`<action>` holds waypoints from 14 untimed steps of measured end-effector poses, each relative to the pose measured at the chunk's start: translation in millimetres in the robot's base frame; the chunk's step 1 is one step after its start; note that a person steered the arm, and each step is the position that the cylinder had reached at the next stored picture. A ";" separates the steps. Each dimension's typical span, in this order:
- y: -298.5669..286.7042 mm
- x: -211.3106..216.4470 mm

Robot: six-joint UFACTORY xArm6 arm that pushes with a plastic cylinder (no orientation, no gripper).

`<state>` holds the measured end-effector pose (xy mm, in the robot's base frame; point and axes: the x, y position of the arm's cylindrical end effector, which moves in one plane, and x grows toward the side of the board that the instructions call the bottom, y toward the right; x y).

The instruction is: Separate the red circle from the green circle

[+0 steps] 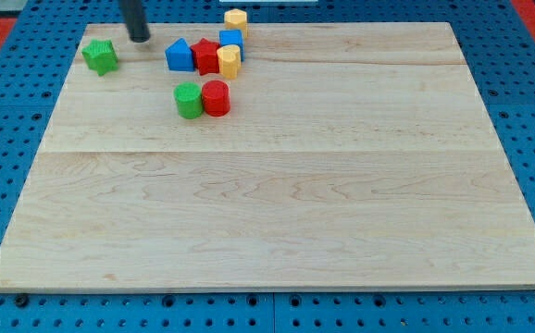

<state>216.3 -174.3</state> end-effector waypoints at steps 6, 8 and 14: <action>55.0 61.5; 58.4 117.1; 148.0 165.5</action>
<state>381.8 -26.4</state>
